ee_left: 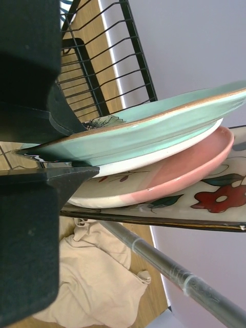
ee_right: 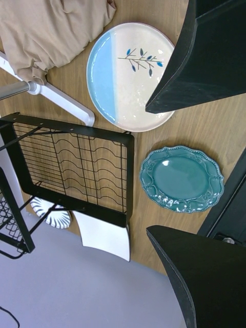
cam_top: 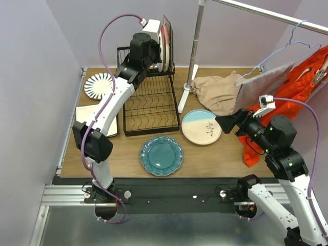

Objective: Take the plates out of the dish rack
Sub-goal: Unload the plate from the dish rack.

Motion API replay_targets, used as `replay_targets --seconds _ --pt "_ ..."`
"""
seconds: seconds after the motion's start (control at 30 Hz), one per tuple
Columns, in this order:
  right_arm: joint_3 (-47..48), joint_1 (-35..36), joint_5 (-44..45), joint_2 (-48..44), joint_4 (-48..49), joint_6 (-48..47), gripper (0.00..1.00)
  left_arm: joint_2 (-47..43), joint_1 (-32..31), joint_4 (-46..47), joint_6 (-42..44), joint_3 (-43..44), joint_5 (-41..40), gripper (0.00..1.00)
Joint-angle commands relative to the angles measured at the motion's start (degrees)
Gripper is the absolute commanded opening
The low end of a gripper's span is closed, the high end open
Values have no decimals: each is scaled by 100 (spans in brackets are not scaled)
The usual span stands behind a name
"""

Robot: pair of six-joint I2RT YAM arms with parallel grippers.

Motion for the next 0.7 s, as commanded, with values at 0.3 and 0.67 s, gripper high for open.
replay_targets --seconds 0.3,0.67 --pt "-19 2 -258 58 103 102 99 -811 -198 731 590 -134 -421 0" --pt "-177 2 -505 -3 24 287 99 -1347 -409 563 1064 -257 -658 0"
